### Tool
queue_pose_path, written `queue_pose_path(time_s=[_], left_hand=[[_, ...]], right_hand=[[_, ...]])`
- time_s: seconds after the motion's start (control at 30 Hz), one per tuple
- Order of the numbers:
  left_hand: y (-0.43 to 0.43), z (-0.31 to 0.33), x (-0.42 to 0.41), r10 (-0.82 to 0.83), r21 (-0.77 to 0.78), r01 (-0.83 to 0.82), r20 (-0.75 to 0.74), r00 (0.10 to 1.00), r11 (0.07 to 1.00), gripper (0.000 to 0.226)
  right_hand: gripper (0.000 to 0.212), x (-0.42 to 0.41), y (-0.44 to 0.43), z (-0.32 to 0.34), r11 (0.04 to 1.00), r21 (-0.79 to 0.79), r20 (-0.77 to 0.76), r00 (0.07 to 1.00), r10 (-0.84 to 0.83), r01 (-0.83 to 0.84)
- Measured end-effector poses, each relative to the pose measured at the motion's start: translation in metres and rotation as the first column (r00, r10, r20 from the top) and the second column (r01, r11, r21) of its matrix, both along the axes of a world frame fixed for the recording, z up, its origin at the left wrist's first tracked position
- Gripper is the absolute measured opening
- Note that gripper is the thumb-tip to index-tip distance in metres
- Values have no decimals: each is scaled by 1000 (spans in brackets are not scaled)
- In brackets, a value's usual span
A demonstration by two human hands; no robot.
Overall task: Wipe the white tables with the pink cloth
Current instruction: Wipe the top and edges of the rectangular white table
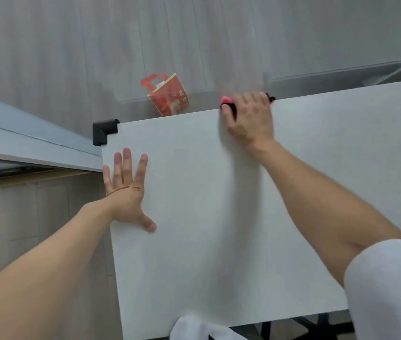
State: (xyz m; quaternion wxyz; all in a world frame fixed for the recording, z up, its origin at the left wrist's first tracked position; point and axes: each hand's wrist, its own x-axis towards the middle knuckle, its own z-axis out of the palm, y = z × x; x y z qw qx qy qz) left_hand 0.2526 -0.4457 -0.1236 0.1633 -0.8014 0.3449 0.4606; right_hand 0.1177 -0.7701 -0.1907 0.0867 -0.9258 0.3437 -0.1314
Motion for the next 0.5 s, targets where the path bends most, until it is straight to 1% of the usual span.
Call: queue_pose_path(time_s=[0.07, 0.1, 0.13, 0.17, 0.2, 0.23, 0.27, 0.3, 0.33, 0.37, 0.4, 0.43, 0.5], left_hand=[[-8, 3, -3, -3, 67, 2, 29, 1000, 998, 192], [-15, 6, -6, 8, 100, -13, 48, 999, 995, 192], [-23, 8, -10, 31, 124, -39, 67, 997, 992, 190], [-31, 10, -15, 62, 129, -72, 82, 995, 989, 188], [-41, 13, -20, 89, 112, -100, 94, 992, 989, 185], [-51, 15, -24, 99, 71, -106, 99, 990, 992, 182], [-61, 17, -29, 77, 15, -79, 101, 992, 997, 180], [-71, 18, -36, 31, -40, -27, 108, 994, 999, 179], [-81, 18, -43, -18, -72, 26, 116, 993, 997, 180], [-92, 16, -50, -35, -70, 43, 112, 993, 997, 183], [-102, 14, -58, -25, -45, 29, 97, 995, 999, 186], [-110, 11, -64, 4, -13, -3, 83, 997, 1000, 190], [-117, 3, -71, 63, 25, -65, 55, 996, 998, 195]], right_hand=[[41, -59, -70, 5, 991, 4, -47, 990, -133, 134], [42, -69, -84, 4, 978, -1, -61, 976, -207, 208], [40, -64, -81, 3, 956, -13, -89, 952, -292, 292], [36, -45, -61, -1, 940, -2, -70, 938, -340, 341], [29, -17, -29, -8, 952, 33, -22, 953, -303, 304], [23, 17, 8, -11, 982, 61, 35, 982, -183, 181], [20, 47, 45, -10, 996, 88, 61, 998, -24, 19], [24, 70, 75, -4, 983, 140, 34, 993, 114, -118], [30, 83, 89, 5, 957, 208, -33, 977, 211, -200], [35, 85, 83, 12, 934, 260, -83, 958, 275, -245], [38, 73, 65, 14, 921, 275, -84, 947, 310, -277], [38, 51, 38, 13, 935, 228, -59, 955, 292, -272], [38, -17, -37, 3, 989, 76, -29, 991, 129, -127]])
